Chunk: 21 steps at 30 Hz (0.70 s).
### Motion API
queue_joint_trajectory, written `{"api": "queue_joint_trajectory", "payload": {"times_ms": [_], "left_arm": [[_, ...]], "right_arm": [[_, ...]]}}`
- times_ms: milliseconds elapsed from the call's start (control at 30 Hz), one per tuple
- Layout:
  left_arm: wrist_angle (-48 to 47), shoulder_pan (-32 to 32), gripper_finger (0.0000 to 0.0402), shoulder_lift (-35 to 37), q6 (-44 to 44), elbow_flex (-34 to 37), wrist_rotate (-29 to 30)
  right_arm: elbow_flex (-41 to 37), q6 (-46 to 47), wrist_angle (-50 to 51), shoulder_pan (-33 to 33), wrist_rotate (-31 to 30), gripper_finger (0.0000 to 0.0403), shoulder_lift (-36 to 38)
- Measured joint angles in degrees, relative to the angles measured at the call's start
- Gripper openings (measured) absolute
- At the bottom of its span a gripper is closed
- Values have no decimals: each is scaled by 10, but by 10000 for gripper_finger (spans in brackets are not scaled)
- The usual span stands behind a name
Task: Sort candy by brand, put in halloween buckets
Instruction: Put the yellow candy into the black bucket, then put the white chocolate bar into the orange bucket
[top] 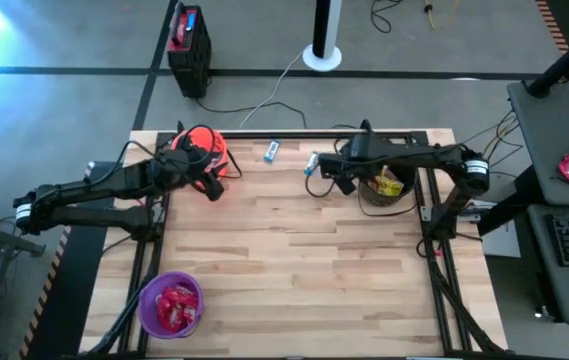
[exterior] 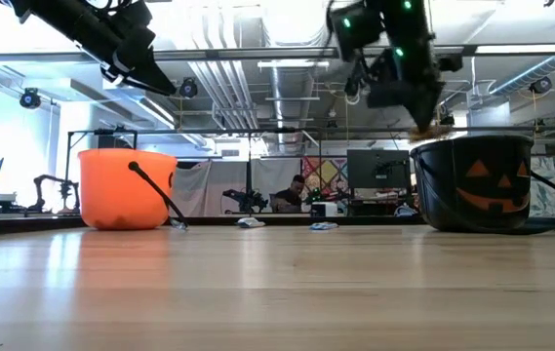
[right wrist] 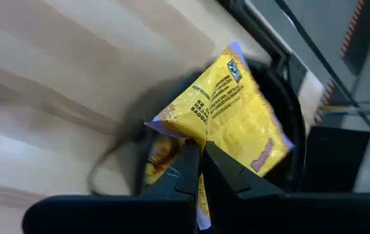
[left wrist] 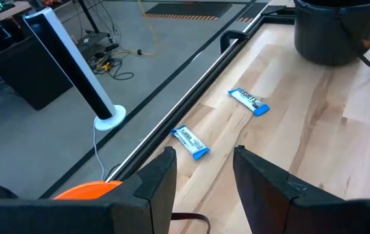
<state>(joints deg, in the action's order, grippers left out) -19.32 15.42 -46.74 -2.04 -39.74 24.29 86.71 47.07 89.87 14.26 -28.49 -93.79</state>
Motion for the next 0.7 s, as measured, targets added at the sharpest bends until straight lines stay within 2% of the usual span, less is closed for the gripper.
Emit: {"api": "queue_joint_trajectory", "payload": {"times_ms": [100, 300, 433, 533, 700], "left_arm": [[-1, 0, 137, 0, 0, 0, 0], [-2, 0, 137, 0, 0, 1, 0], [1, 0, 137, 0, 0, 1, 0], [8, 0, 137, 0, 0, 1, 0], [11, 0, 137, 0, 11, 1, 0]], "right_arm": [[-45, 7, -1, 1, 0, 9, 22], [-141, 12, -13, 7, 2, 9, 113], [-199, 32, -79, 21, 2, 12, 187], [-227, 31, -145, 22, 5, 25, 228], [-247, 44, -151, 23, 5, 69, 255]]}}
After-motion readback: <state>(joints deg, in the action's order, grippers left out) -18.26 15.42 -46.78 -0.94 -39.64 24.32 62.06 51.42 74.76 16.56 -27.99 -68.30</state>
